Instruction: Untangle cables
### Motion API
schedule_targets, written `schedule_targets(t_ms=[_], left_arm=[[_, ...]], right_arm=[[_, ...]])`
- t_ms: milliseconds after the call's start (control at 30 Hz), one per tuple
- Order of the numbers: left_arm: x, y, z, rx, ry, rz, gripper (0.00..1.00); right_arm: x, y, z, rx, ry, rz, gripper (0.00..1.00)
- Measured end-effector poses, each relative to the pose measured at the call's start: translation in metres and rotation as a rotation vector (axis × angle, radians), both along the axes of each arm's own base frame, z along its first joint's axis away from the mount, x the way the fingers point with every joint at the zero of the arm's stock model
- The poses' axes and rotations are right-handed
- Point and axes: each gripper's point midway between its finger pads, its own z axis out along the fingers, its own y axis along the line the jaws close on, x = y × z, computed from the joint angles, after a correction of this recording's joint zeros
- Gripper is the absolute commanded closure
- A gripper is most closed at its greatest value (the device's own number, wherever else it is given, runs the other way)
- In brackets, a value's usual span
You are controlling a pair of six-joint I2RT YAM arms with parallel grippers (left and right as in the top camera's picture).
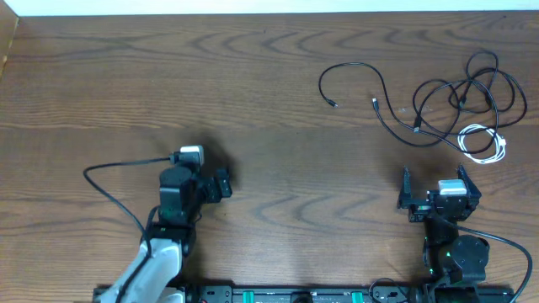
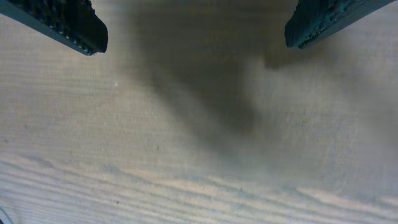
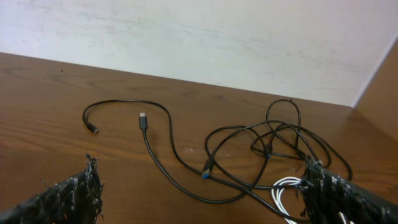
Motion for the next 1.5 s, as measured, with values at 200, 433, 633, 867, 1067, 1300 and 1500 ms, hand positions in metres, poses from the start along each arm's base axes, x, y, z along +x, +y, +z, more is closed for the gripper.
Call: schedule_targets(t_ms=[200, 433, 633, 867, 1067, 1300, 1500], left_arm=[[-0.021, 0.002, -0.005, -0.010, -0.032, 0.006, 0.02], [-0.036, 0.004, -0.001, -0.031, -0.070, 0.021, 0.02], [-0.050, 0.008, 0.012, -0.027, -0.101, 0.035, 0.02], [-0.045, 0.017, 0.065, -0.022, -0.323, 0.080, 0.02], [-0.045, 0.019, 0.095, -0.021, -0.455, 0.085, 0.02], [-0.047, 0.019, 0.117, 0.035, -0.557, 0.058, 0.02], [-0.047, 0.019, 0.117, 0.058, -0.562, 0.049, 0.02]], right_arm=[[0.000, 0.000, 0.000, 0.000, 0.000, 0.000, 0.01], [0.000, 0.000, 0.000, 0.000, 0.000, 0.000, 0.01], [0.000, 0.000, 0.000, 0.000, -0.001, 0.000, 0.01], [0.000, 0.000, 0.000, 0.000, -0.001, 0.000, 0.01], [0.000, 0.000, 0.000, 0.000, -0.001, 0.000, 0.01], [0.000, 0.000, 0.000, 0.000, -0.001, 0.000, 0.01], [0.000, 0.000, 0.000, 0.000, -0.001, 0.000, 0.01]])
